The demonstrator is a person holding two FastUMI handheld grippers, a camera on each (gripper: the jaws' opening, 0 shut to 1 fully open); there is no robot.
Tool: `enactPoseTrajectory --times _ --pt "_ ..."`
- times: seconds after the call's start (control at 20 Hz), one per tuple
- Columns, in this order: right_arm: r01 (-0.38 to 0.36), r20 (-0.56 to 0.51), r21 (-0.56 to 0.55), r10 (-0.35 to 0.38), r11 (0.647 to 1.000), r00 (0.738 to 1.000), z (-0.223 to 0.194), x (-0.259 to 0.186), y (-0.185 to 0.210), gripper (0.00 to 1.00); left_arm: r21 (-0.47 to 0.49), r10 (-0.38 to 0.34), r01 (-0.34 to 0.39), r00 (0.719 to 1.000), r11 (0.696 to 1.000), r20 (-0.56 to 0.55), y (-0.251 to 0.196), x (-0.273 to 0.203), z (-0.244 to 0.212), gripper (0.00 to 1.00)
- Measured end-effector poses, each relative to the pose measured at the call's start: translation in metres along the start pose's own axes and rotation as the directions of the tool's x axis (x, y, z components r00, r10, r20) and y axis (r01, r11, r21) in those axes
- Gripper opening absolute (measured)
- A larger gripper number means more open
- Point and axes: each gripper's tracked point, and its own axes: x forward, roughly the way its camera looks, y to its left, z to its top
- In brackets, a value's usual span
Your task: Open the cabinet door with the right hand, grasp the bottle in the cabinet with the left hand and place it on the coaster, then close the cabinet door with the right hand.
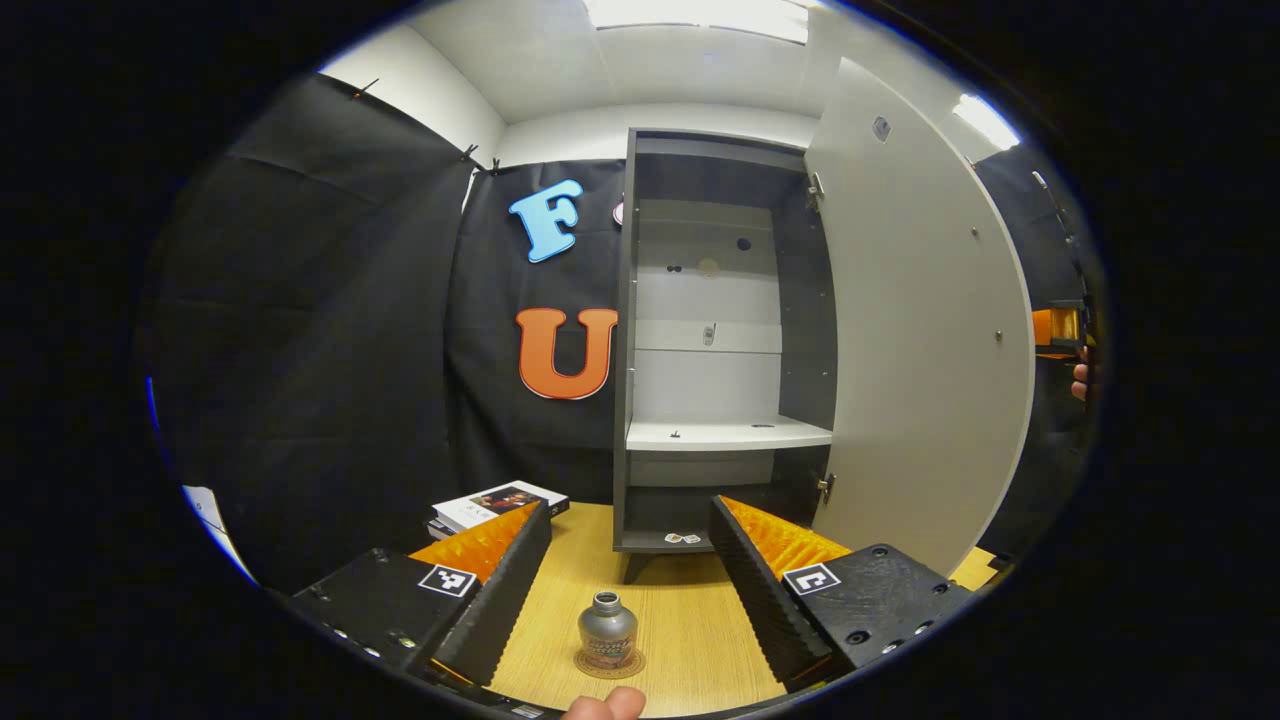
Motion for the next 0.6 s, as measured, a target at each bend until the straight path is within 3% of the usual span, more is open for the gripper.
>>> enactPoseTrajectory --times 0.6 --pt "-0.234 -0.035 -0.021 0.234 0.972 0.972 -0.022 0.054 0.121 0.75 -0.001 0.028 -0.028 1.000 1.000 0.009 0.024 -0.006 0.001 0.95"
